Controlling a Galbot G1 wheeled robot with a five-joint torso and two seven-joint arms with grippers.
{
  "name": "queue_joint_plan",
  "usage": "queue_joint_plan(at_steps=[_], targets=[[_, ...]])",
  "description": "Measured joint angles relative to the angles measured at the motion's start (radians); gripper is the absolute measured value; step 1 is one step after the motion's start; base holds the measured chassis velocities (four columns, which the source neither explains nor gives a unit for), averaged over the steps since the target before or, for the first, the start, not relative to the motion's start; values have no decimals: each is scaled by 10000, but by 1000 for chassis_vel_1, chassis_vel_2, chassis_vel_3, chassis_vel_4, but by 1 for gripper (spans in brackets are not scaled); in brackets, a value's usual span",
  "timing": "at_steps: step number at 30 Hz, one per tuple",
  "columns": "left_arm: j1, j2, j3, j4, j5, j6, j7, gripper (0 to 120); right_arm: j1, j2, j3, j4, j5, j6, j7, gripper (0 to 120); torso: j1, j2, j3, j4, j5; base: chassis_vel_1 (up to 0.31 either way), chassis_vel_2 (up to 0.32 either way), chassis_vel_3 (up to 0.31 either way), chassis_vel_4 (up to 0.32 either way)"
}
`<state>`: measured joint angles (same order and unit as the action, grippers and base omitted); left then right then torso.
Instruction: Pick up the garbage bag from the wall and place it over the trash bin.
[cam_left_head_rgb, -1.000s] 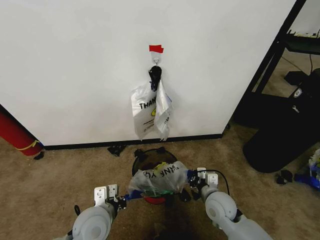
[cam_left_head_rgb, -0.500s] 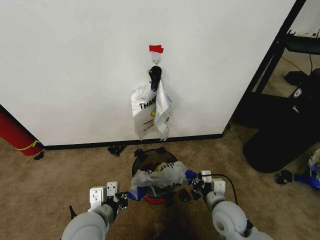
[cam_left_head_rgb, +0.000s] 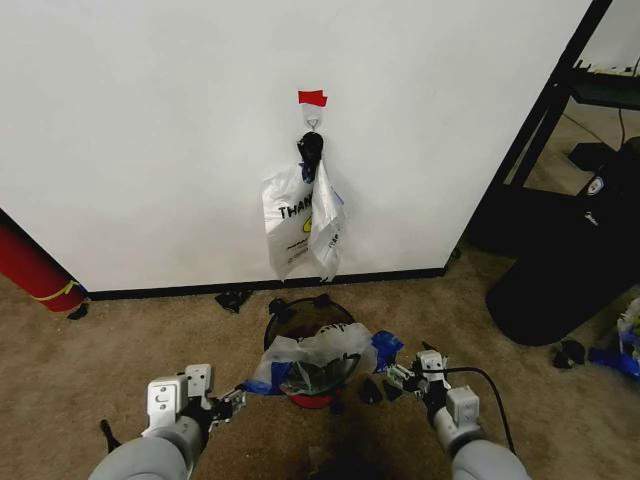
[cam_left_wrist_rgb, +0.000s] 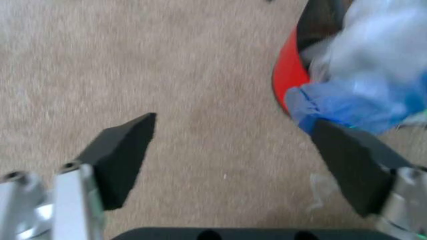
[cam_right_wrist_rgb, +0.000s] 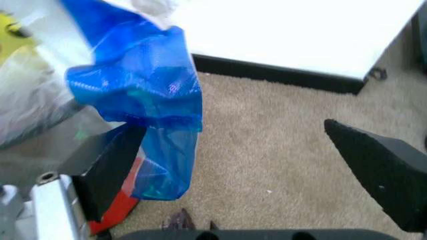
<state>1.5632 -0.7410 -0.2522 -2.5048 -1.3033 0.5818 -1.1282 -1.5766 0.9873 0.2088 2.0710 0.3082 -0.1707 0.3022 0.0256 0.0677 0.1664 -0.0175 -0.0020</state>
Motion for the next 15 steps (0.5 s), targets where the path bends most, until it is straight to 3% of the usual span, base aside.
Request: queue_joint_plan(at_steps=[2, 12, 15], targets=[[144, -81, -3, 0, -11, -53, 146, 98, -187, 13, 76, -130, -350, 325, -337, 100, 0, 0, 0, 2, 0, 0, 0, 0, 0], [205, -159, -562, 17, -612, -703, 910, 100, -225, -57, 559, -793, -861, 2285, -1615, 100, 0, 0, 1, 0, 1, 0, 0, 0, 0], [400, -63, -1381, 25, -2032, -330, 1006, 100, -161, -98, 859, -1234, -1149, 3170, -2199, 100, 0, 0, 2, 1, 3, 0, 0, 0, 0]])
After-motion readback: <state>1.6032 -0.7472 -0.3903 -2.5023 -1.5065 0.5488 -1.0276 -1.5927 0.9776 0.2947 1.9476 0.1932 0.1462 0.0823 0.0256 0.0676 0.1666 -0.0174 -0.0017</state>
